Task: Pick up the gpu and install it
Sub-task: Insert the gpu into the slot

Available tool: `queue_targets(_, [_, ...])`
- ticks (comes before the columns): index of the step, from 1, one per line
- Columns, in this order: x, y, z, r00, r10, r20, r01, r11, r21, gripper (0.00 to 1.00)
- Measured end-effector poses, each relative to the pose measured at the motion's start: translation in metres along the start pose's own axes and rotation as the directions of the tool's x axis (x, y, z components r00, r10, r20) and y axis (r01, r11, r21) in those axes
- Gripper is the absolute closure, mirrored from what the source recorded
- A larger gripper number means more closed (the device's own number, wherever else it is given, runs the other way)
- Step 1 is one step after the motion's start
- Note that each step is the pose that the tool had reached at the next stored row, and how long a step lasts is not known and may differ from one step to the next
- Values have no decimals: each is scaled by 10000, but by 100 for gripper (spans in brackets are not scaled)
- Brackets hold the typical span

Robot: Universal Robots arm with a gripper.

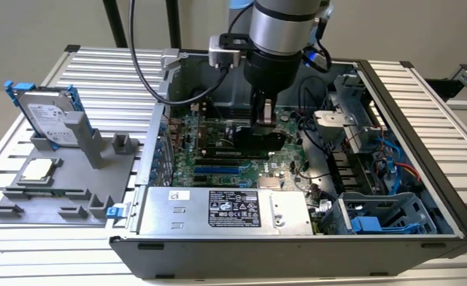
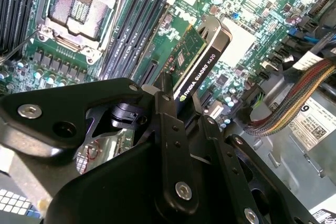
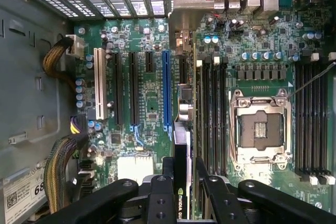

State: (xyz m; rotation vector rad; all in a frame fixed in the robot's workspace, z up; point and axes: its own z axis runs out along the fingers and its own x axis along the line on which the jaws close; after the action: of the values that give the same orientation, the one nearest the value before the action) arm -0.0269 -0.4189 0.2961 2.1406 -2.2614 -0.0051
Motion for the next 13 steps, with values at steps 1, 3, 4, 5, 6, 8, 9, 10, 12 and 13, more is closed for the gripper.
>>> queue_targets(1, [1, 1, 5, 10000, 0, 0, 0, 10000, 0, 100])
queue_targets(3, [2, 3, 15, 10000, 0, 0, 0, 10000, -1, 100])
queue_targets(4, [3, 3, 19, 10000, 0, 0, 0, 10000, -1, 100])
queue_targets(5, [3, 4, 23, 10000, 0, -1, 0, 10000, -1, 100])
queue_targets(6, [3, 5, 27, 10000, 0, 0, 0, 10000, -1, 100])
queue_targets(8, [4, 5, 29, 10000, 0, -2, 0, 10000, -2, 100])
queue_targets(9, [4, 5, 29, 10000, 0, -3, 0, 10000, -2, 100])
queue_targets(10, [3, 5, 32, 10000, 0, -1, 0, 10000, -1, 100])
queue_targets(12, [3, 5, 33, 10000, 0, -18, 0, 10000, 0, 100])
queue_targets(13, [3, 5, 33, 10000, 0, -18, 0, 10000, 0, 100])
